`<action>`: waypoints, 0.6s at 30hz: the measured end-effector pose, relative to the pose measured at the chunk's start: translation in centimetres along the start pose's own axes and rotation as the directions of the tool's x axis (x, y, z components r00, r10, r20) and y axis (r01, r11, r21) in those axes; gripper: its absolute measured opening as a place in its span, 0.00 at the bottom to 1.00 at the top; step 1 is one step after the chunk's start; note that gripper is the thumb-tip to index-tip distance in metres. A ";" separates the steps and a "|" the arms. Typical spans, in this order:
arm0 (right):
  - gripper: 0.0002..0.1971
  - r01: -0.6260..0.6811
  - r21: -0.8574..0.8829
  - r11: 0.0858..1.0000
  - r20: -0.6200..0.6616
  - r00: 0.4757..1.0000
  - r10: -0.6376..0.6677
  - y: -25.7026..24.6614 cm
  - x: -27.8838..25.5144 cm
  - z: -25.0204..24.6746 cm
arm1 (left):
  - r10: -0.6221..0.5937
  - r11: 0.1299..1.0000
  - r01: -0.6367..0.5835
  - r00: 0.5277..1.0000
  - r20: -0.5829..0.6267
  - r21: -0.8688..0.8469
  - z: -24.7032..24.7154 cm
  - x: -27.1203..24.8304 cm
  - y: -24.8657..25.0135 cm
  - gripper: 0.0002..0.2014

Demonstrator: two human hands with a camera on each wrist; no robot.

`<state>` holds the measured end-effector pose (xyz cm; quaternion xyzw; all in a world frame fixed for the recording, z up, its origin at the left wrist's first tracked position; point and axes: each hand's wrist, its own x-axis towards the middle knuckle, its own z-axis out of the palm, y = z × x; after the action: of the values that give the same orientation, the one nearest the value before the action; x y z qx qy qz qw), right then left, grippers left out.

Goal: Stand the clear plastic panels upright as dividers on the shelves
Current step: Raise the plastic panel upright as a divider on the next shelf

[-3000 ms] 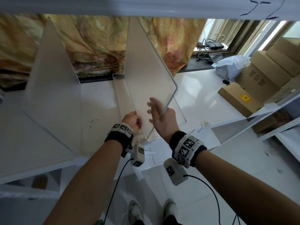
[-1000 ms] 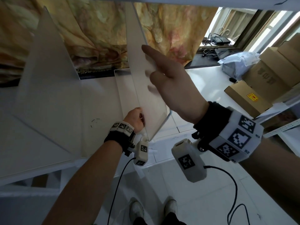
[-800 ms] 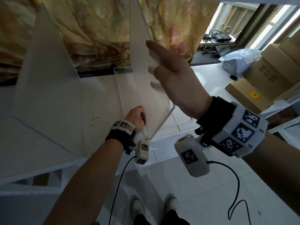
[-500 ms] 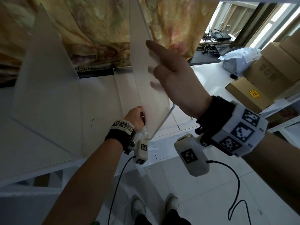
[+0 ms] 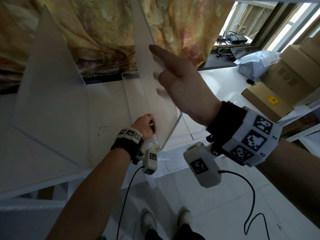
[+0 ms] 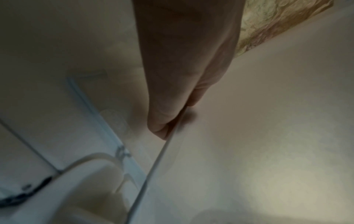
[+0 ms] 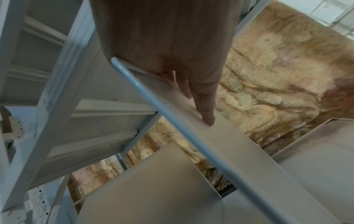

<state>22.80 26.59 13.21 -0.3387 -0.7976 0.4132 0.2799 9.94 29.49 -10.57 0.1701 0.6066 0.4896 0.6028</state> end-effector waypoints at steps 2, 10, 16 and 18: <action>0.28 0.005 0.006 1.000 0.011 1.000 -0.005 -0.2 0.0 0.2 | -0.038 0.996 0.034 0.998 -0.048 -0.084 0.2 -0.9 0.5 0.11; 0.28 0.027 -0.051 0.998 -0.055 0.998 -0.030 0.4 -0.1 0.3 | -0.100 0.938 0.095 0.995 0.002 -0.333 1.1 -0.9 0.8 0.09; 0.28 -0.011 -0.048 0.999 -0.062 0.998 0.008 0.4 -0.3 -0.1 | -0.103 0.942 0.101 0.995 0.013 -0.320 1.1 -1.1 1.0 0.09; 0.28 -0.024 -0.044 0.999 -0.045 0.999 0.022 0.3 -0.2 -0.3 | -0.090 0.942 0.085 0.996 0.000 -0.326 1.1 -1.0 0.9 0.09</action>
<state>23.21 26.74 13.08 -0.3630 -0.7964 0.3908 0.2851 10.76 29.53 -9.10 0.0377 0.5288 0.5569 0.6393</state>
